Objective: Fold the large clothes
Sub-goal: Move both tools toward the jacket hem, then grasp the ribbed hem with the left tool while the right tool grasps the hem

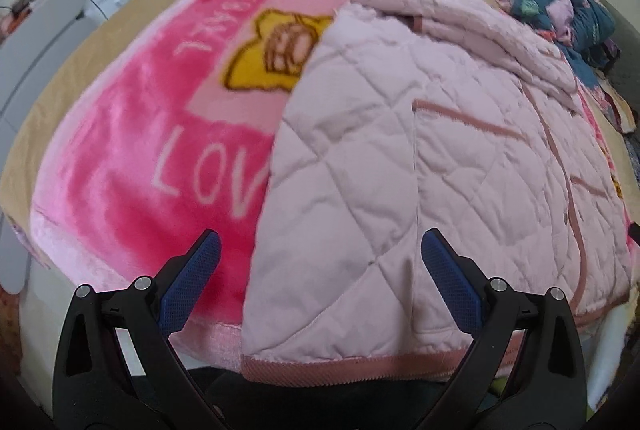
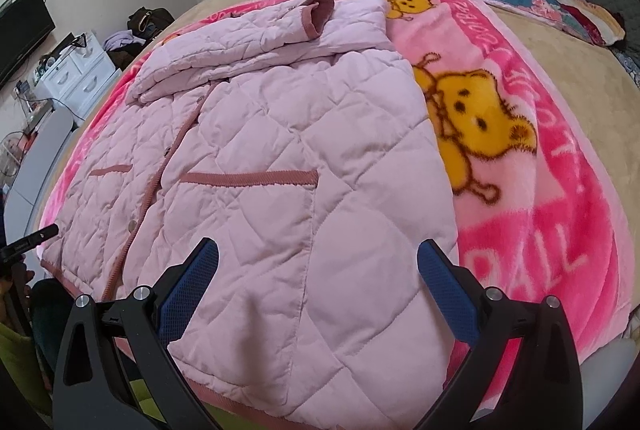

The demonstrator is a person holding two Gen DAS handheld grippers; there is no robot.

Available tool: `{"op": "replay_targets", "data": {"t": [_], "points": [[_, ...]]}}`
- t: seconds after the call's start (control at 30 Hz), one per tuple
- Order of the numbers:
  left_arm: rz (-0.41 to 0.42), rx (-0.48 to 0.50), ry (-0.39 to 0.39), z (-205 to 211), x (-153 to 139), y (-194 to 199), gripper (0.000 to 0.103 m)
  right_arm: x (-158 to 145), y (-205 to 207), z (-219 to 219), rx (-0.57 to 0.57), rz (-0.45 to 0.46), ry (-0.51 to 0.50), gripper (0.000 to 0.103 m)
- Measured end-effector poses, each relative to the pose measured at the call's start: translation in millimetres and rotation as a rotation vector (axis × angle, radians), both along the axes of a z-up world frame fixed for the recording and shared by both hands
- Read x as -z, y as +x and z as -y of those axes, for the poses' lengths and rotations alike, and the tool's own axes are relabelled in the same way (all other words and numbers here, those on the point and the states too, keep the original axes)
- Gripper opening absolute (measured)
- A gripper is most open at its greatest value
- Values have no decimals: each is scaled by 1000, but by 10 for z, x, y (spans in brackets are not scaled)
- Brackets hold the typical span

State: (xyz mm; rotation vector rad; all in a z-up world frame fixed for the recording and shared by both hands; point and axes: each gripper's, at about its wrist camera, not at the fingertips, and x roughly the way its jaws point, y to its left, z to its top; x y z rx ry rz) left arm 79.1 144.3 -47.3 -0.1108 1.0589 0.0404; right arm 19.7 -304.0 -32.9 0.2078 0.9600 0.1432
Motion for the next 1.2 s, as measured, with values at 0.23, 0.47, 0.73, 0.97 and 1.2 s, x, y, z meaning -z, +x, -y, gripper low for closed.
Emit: {"op": "replay_targets", "data": {"t": [0.23, 0.47, 0.73, 0.97, 1.2], "points": [[-106, 29, -110, -63, 152, 80, 94, 45, -101, 78, 14, -11, -2, 99], [-109, 130, -59, 121, 144, 93, 93, 115, -285, 215, 12, -50, -15, 99], [-75, 171, -68, 161, 133, 64, 58, 304, -465, 272, -10, -123, 22, 99], [-23, 189, -36, 210, 80, 21, 38, 475, -601, 268, -56, -171, 128, 98], [-4, 188, -51, 203, 52, 6, 33, 489, -669, 323, -108, -145, 258, 49]]}}
